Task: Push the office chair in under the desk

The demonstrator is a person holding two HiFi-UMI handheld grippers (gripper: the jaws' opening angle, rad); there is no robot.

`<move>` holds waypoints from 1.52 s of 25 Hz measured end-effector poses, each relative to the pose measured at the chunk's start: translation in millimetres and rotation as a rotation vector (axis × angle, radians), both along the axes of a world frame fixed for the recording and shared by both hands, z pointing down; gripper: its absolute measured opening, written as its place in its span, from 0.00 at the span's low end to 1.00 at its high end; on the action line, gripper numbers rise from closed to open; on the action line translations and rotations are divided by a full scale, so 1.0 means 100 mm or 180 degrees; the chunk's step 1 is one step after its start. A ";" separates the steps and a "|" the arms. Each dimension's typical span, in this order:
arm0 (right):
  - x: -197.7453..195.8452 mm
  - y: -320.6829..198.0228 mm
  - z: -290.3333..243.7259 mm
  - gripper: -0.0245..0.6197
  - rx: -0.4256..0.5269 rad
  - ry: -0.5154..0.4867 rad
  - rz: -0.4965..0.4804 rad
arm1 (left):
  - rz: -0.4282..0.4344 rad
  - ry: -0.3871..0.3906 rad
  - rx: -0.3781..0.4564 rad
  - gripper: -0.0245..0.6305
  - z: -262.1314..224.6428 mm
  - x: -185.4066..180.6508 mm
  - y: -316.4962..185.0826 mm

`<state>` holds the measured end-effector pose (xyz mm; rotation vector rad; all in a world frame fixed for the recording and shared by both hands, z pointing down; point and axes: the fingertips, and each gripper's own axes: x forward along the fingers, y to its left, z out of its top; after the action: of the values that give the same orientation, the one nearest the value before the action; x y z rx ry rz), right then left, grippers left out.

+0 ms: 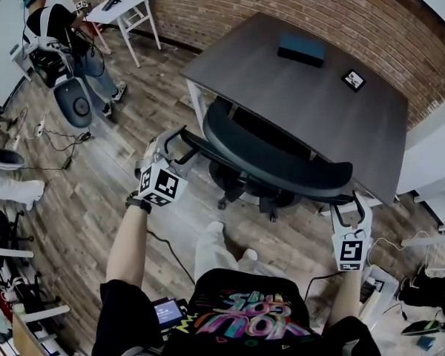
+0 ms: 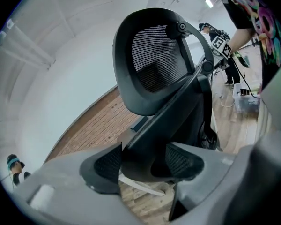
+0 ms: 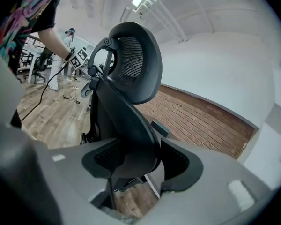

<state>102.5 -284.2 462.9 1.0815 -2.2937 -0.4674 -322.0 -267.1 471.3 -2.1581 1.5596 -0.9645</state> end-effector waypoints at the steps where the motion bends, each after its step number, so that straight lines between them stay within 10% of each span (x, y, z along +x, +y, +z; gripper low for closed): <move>1: -0.03 -0.04 0.00 0.44 -0.0008 0.0014 0.0050 | 0.0047 0.0012 0.0016 0.47 0.00 -0.03 -0.08; 23: -0.29 -1.01 -0.01 0.45 0.0050 0.0026 0.1238 | 0.0885 0.0029 0.0089 0.47 -0.02 -0.19 -2.00; 38: -0.11 -1.32 0.02 0.45 0.0073 0.0011 0.1236 | 0.0831 0.0017 0.0127 0.47 -0.02 -0.02 -2.31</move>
<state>91.1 -416.4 464.6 1.4923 -2.0097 -0.3382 -324.1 -497.8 469.7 -2.2659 1.2469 -0.8360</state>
